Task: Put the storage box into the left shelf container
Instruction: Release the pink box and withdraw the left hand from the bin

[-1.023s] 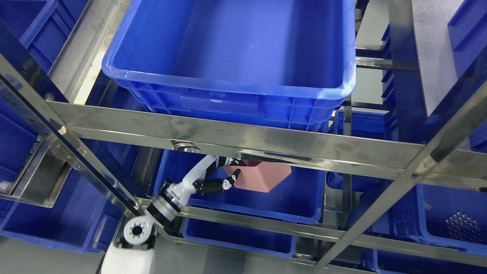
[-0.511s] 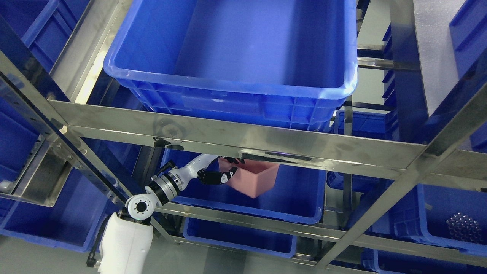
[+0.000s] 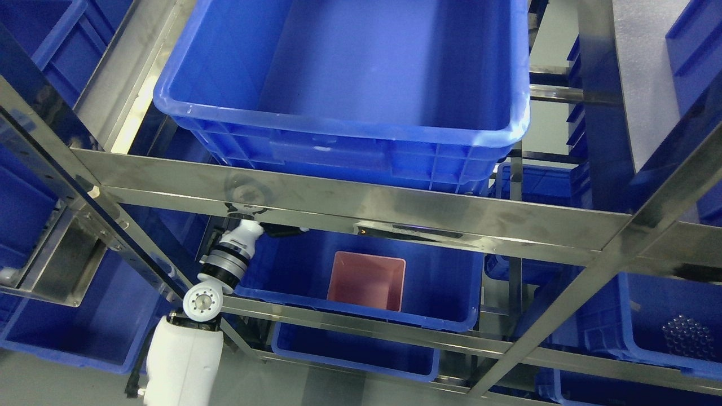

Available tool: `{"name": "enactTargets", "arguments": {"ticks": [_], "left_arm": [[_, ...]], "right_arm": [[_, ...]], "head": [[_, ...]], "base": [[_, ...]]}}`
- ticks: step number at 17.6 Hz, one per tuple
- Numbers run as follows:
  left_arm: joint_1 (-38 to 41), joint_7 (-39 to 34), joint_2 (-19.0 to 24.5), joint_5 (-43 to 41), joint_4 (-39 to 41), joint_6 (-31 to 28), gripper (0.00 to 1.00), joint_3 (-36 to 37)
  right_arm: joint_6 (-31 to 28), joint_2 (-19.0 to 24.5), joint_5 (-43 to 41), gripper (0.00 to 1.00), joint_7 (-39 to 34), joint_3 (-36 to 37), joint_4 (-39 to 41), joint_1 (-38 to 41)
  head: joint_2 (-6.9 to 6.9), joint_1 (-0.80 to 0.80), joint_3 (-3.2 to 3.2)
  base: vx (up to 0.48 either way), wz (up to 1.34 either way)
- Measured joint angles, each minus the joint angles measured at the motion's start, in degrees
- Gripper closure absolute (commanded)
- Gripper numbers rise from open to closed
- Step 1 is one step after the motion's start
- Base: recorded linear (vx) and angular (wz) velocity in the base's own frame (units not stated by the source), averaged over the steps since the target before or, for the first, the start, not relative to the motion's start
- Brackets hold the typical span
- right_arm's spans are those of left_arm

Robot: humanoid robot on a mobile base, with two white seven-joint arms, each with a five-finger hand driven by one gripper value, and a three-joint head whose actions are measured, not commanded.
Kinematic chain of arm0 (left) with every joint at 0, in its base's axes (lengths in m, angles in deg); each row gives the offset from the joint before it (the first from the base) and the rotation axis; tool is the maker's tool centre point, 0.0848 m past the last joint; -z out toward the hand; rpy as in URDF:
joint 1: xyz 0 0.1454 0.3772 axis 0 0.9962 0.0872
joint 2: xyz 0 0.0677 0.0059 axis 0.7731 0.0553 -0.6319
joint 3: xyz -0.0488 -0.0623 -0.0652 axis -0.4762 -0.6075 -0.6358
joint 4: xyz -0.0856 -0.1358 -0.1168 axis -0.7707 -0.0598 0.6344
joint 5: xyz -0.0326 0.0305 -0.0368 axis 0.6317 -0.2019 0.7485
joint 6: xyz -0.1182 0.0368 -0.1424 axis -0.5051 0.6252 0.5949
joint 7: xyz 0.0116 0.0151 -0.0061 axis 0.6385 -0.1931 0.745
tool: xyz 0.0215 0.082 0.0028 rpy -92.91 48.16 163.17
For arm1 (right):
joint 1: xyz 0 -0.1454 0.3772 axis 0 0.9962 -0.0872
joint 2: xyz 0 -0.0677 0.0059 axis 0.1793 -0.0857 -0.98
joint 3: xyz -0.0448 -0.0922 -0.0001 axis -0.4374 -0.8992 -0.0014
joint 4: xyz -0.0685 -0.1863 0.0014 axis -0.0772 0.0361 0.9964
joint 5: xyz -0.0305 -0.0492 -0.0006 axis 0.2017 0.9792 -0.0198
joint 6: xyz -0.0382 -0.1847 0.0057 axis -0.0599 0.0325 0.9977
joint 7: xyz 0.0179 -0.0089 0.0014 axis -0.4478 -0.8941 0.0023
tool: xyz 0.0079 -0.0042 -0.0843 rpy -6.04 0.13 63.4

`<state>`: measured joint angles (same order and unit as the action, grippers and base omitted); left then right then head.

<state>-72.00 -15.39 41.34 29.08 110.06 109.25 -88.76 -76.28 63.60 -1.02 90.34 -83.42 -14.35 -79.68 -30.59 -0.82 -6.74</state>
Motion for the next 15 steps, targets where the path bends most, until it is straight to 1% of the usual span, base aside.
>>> {"name": "enactTargets", "arguments": {"ticks": [1, 3, 6, 8, 10, 15], "left_arm": [[1.68, -2.15, 0.00, 5.41, 2.02, -2.29, 0.01, 0.42], [5.43, -3.83, 0.00, 12.40, 6.20, -4.18, 0.00, 1.12], [11.32, -4.66, 0.00, 18.86, 12.30, -4.12, 0.00, 2.31], [15.24, -4.67, 0.00, 21.25, 15.61, -0.39, 0.00, 3.52], [18.55, -4.34, 0.00, 22.90, 18.32, 1.56, 0.00, 4.64], [23.23, -3.98, 0.00, 25.00, 23.13, 2.57, 0.00, 6.49]], "right_arm": [[0.00, 0.00, 0.00, 0.00, 0.00, 0.00, 0.00, 0.01], [0.00, 0.00, 0.00, 0.00, 0.00, 0.00, 0.00, 0.00], [0.00, 0.00, 0.00, 0.00, 0.01, 0.00, 0.00, 0.00], [0.00, 0.00, 0.00, 0.00, 0.01, 0.00, 0.00, 0.00], [0.00, 0.00, 0.00, 0.00, 0.01, 0.00, 0.00, 0.00], [0.00, 0.00, 0.00, 0.00, 0.01, 0.00, 0.00, 0.01]], "head": [[0.00, 0.00, 0.00], [0.00, 0.00, 0.00], [0.00, 0.00, 0.00], [0.00, 0.00, 0.00], [0.00, 0.00, 0.00], [0.00, 0.00, 0.00]], "base": [[0.000, 0.00], [0.000, 0.00], [0.000, 0.00], [0.000, 0.00], [0.000, 0.00], [0.000, 0.00]]}}
